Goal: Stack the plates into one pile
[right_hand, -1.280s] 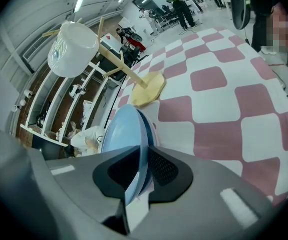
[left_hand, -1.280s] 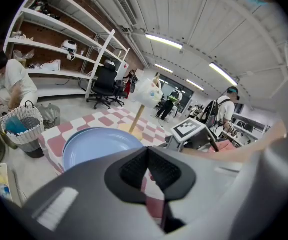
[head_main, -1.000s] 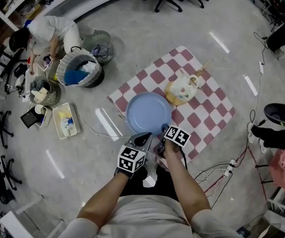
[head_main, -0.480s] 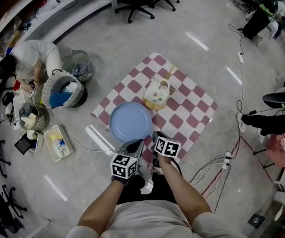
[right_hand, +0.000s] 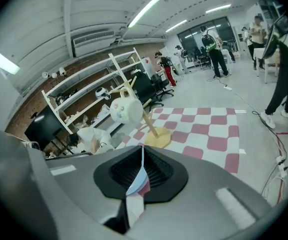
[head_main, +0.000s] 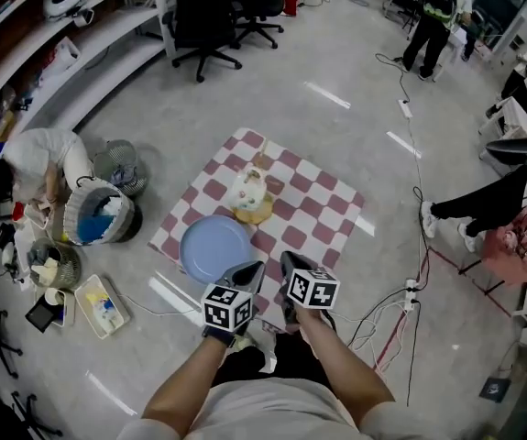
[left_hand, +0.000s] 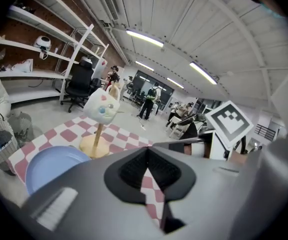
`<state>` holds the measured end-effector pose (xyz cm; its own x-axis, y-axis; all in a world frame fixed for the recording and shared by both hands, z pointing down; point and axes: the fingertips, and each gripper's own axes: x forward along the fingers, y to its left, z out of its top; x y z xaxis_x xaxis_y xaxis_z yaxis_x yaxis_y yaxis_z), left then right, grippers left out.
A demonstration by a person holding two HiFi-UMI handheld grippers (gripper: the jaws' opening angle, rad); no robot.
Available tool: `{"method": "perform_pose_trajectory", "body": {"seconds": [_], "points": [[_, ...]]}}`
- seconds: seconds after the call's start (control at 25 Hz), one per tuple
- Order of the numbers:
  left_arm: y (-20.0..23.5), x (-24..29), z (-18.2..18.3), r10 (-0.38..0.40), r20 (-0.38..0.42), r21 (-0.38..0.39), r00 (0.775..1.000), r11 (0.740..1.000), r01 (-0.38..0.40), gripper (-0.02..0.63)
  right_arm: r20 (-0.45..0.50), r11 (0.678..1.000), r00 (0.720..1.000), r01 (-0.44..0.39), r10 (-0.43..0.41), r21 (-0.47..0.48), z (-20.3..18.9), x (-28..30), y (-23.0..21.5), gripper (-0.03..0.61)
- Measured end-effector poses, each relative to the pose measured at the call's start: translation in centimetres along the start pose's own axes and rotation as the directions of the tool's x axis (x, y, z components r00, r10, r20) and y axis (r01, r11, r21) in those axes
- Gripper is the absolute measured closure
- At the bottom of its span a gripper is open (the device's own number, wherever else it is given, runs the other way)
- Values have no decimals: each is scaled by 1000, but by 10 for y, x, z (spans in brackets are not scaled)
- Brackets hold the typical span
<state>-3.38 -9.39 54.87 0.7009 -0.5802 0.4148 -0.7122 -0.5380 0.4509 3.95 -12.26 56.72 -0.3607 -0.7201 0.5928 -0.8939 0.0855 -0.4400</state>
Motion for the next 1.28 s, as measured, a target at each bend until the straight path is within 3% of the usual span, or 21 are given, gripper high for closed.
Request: {"method": "perform_pose_trajectory", "body": {"seconds": [0.48,0.92,1.28], "points": [[-48,-8,73,-51,53,85,997,995,46,607,167,997,984,-58,66,-52,67,-66,17,568],[-95,-35,167,-108,176,162,978,984,80,607,337,974,926,-110,173,-197,161,-136,60,568],[-128,-52,223,-139,246,229,959,970,82,607,399,951,884,-139,245,-278,210,-174,87,569]]}}
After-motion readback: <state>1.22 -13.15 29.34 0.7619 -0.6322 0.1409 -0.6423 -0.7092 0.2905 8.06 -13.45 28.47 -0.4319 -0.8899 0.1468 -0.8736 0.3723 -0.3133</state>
